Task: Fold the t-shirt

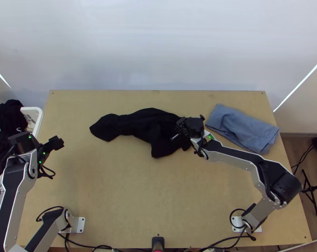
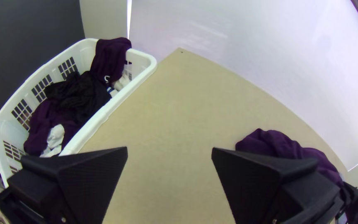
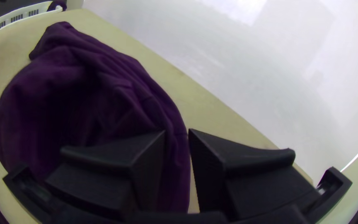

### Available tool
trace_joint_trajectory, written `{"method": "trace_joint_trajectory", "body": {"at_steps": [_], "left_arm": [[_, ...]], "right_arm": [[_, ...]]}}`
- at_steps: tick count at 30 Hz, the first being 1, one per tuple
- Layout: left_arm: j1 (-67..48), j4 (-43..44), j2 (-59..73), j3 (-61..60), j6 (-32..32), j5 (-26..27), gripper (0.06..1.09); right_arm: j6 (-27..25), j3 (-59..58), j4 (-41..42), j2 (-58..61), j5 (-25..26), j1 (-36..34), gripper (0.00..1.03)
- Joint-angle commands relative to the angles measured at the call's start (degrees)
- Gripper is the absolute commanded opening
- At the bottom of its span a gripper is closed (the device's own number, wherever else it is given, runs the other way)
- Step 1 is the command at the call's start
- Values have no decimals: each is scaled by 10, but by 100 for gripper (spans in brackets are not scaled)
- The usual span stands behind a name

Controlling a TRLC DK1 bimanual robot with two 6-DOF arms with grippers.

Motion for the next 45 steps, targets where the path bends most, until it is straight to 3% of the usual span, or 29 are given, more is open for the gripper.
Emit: {"method": "trace_joint_trajectory", "body": {"at_steps": [1, 8, 19, 22, 37, 38, 43, 45], "left_arm": [[-4, 0, 0, -3, 2, 0, 104], [-13, 1, 0, -2, -1, -5, 104], [-13, 0, -4, -9, -2, -11, 104], [-13, 1, -5, -11, -2, -11, 104], [-12, -7, -12, -8, -2, -12, 104], [-11, -8, -12, -7, -2, -12, 104], [-11, -10, -12, -5, -2, -13, 104], [-11, -10, -12, -4, -2, -13, 104]], "right_arm": [[8, 6, 6, -42, 19, -4, 33], [-8, 59, 2, -53, 19, 15, 34], [-95, 69, -11, -47, 18, 54, 54], [-100, 50, -44, -63, 18, 76, 54], [-102, 24, -18, 19, 18, 77, 52], [-101, 30, -16, 26, 18, 77, 48], [-88, 80, 2, 56, 18, 68, 3], [-82, 98, 3, 57, 18, 62, 3]]}}
